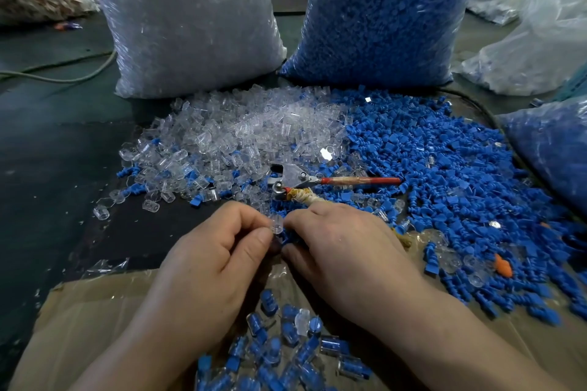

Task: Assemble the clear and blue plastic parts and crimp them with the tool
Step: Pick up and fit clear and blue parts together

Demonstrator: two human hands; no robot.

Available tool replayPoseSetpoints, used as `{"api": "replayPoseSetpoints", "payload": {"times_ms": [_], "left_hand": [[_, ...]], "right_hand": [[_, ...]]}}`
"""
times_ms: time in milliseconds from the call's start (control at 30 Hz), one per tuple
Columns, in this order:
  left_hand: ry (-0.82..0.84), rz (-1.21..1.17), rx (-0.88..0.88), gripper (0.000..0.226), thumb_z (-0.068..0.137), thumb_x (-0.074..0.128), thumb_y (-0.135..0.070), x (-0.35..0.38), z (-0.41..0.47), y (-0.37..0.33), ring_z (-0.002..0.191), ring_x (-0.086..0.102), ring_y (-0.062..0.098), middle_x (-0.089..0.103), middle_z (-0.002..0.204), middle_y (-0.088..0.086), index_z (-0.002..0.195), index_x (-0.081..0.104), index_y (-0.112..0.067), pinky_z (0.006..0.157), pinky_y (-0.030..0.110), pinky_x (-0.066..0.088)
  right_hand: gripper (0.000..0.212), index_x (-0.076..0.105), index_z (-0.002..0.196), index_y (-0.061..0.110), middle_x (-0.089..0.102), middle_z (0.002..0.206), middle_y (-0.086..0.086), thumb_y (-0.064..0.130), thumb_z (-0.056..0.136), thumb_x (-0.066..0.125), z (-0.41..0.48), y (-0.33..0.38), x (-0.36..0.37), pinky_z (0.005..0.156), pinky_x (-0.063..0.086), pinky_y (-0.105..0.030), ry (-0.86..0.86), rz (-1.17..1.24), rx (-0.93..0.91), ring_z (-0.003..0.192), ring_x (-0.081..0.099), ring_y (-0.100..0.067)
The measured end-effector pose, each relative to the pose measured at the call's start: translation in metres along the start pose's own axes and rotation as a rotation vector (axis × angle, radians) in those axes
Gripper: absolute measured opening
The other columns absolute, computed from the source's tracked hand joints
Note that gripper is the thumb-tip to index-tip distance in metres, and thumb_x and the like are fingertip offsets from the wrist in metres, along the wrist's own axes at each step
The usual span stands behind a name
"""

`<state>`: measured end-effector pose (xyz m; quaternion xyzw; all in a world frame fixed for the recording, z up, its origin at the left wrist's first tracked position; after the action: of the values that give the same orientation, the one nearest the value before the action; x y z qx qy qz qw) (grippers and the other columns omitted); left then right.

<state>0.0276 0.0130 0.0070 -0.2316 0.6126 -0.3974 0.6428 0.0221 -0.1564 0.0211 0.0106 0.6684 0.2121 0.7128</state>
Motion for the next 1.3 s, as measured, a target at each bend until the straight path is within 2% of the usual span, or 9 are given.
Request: {"api": "replayPoseSetpoints", "payload": {"times_ms": [100, 233, 333, 500, 633, 833, 1067, 1200, 1300], "left_hand": [[-0.063, -0.085, -0.064, 0.011, 0.089, 0.064, -0.037, 0.001, 0.001, 0.004, 0.074, 0.068, -0.002, 0.072, 0.08, -0.023, 0.092, 0.066, -0.047, 0.052, 0.02, 0.052], [-0.097, -0.225, -0.162, 0.008, 0.084, 0.068, -0.039, 0.003, 0.003, 0.008, 0.07, 0.07, 0.002, 0.075, 0.078, -0.016, 0.09, 0.072, -0.043, 0.063, 0.033, 0.057], [-0.032, -0.391, -0.193, 0.021, 0.074, 0.068, -0.048, 0.002, 0.003, 0.009, 0.08, 0.075, 0.008, 0.078, 0.088, -0.009, 0.091, 0.073, -0.037, 0.074, 0.041, 0.06], [0.071, -0.529, -0.189, 0.037, 0.062, 0.063, -0.055, 0.004, 0.003, 0.007, 0.081, 0.075, 0.019, 0.078, 0.092, 0.0, 0.088, 0.074, -0.031, 0.076, 0.043, 0.062], [0.096, -0.541, -0.173, 0.029, 0.067, 0.062, -0.049, 0.006, 0.003, 0.007, 0.084, 0.075, 0.018, 0.078, 0.09, 0.003, 0.087, 0.073, -0.031, 0.077, 0.039, 0.061], [0.069, -0.606, -0.215, 0.025, 0.072, 0.062, -0.042, 0.006, 0.005, 0.014, 0.088, 0.076, 0.028, 0.079, 0.093, 0.007, 0.088, 0.074, -0.028, 0.08, 0.049, 0.059], [0.02, -0.608, -0.229, 0.031, 0.071, 0.068, -0.051, 0.005, 0.005, 0.018, 0.087, 0.077, 0.025, 0.079, 0.095, 0.005, 0.091, 0.075, -0.029, 0.075, 0.045, 0.061], [-0.034, -0.595, -0.278, 0.036, 0.059, 0.085, -0.048, 0.006, 0.005, 0.022, 0.079, 0.077, 0.027, 0.078, 0.085, 0.008, 0.087, 0.076, -0.027, 0.071, 0.044, 0.062], [-0.039, -0.601, -0.268, 0.032, 0.061, 0.083, -0.044, 0.008, 0.005, 0.022, 0.071, 0.076, 0.028, 0.077, 0.079, 0.011, 0.084, 0.075, -0.025, 0.064, 0.037, 0.06]], "right_hand": [[0.019, 0.055, 0.109, 0.029, 0.057, 0.097, 0.009, 0.041, 0.098, 0.044, 0.0, -0.002, -0.001, 0.074, 0.05, -0.037, -0.034, 0.028, 0.005, 0.089, 0.056, -0.017], [0.015, 0.052, 0.104, 0.03, 0.054, 0.09, 0.012, 0.041, 0.095, 0.053, 0.001, -0.006, -0.003, 0.071, 0.048, -0.035, -0.087, 0.131, 0.036, 0.08, 0.053, -0.013], [0.015, 0.055, 0.1, 0.033, 0.055, 0.084, 0.016, 0.04, 0.089, 0.062, 0.001, -0.009, -0.003, 0.064, 0.043, -0.021, -0.135, 0.296, 0.109, 0.081, 0.051, -0.005], [0.026, 0.056, 0.101, 0.042, 0.062, 0.086, 0.022, 0.034, 0.084, 0.073, 0.002, -0.011, 0.001, 0.064, 0.052, -0.023, -0.096, 0.614, 0.206, 0.074, 0.061, 0.0], [0.03, 0.055, 0.104, 0.042, 0.061, 0.09, 0.023, 0.028, 0.086, 0.073, 0.003, -0.012, 0.003, 0.068, 0.05, -0.017, -0.081, 0.659, 0.222, 0.08, 0.06, 0.003], [0.024, 0.055, 0.1, 0.043, 0.063, 0.082, 0.02, 0.031, 0.087, 0.071, 0.003, -0.013, 0.001, 0.062, 0.047, -0.015, -0.06, 0.634, 0.261, 0.074, 0.061, 0.002], [0.024, 0.055, 0.1, 0.043, 0.068, 0.085, 0.013, 0.03, 0.088, 0.071, 0.002, -0.014, -0.002, 0.062, 0.049, -0.014, -0.084, 0.656, 0.288, 0.076, 0.066, 0.0], [0.016, 0.067, 0.086, 0.027, 0.072, 0.075, -0.001, 0.012, 0.091, 0.068, 0.0, -0.008, -0.009, 0.056, 0.058, -0.023, -0.07, 0.991, 0.318, 0.065, 0.072, -0.013], [0.012, 0.065, 0.096, 0.01, 0.074, 0.075, -0.012, 0.0, 0.093, 0.061, -0.001, -0.006, -0.013, 0.057, 0.06, -0.032, 0.042, 1.317, 0.359, 0.068, 0.073, -0.023]]}}
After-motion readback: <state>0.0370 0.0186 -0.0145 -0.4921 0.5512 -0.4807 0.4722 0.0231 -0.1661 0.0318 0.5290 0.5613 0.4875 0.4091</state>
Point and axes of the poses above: each hand's wrist, its own z-axis towards the middle knuckle, its own x-axis out of the palm, y = z × x, the point moved 1 cm from there along z, towards the middle knuckle
